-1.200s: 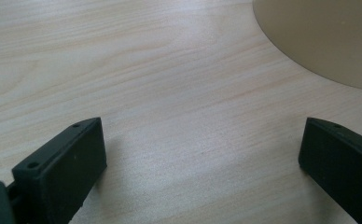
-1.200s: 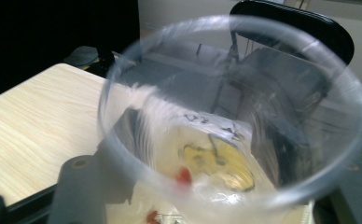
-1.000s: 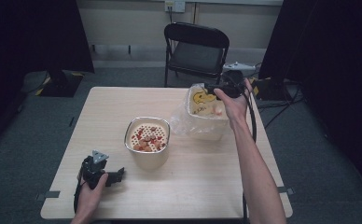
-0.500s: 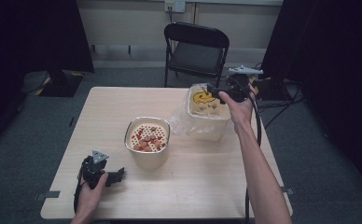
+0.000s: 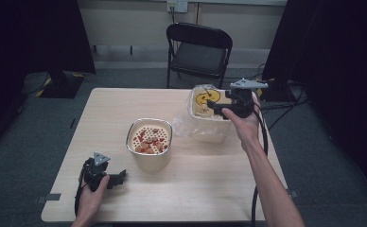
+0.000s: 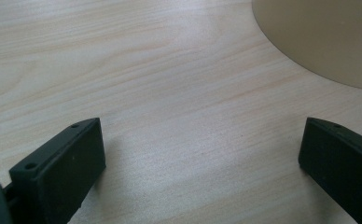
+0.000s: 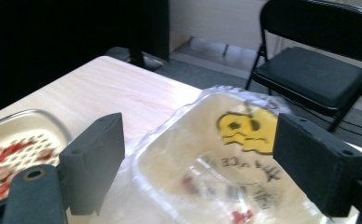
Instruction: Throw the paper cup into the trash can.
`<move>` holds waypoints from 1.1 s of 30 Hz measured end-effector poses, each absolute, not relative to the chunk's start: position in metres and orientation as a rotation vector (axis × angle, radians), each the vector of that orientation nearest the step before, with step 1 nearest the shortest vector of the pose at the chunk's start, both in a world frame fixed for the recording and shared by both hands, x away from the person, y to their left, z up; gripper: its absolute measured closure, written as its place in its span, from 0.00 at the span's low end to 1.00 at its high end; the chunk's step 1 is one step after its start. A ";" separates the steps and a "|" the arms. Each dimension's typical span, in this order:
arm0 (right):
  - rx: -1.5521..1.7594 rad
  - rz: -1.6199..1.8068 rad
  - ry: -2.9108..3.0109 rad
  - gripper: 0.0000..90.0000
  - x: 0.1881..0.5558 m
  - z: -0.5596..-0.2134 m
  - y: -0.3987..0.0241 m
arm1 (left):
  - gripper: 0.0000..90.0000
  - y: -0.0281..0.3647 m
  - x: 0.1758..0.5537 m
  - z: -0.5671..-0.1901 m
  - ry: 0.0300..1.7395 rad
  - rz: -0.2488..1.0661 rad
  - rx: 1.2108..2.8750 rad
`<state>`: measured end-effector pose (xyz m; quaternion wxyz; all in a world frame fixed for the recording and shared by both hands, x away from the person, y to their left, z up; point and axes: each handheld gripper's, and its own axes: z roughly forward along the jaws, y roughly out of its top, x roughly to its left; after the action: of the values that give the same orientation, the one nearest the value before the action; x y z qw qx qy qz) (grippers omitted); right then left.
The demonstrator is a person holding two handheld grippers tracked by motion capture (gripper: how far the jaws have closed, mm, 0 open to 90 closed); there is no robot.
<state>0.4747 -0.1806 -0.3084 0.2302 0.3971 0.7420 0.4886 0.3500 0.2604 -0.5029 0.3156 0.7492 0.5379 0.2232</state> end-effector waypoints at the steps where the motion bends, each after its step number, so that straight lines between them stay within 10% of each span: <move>1: 1.091 1.347 2.044 0.18 0.470 -0.310 -0.181 | 0.00 0.260 0.350 -0.503 1.417 0.588 1.973; 33: 1.182 1.232 2.136 0.17 0.354 -0.414 -0.229 | 0.00 0.260 0.350 -0.503 1.416 0.588 1.974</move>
<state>0.3539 -0.2293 -0.4135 0.2020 0.4233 0.7650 0.4414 0.3500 0.2605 -0.5029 0.3157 0.7494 0.5375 0.2232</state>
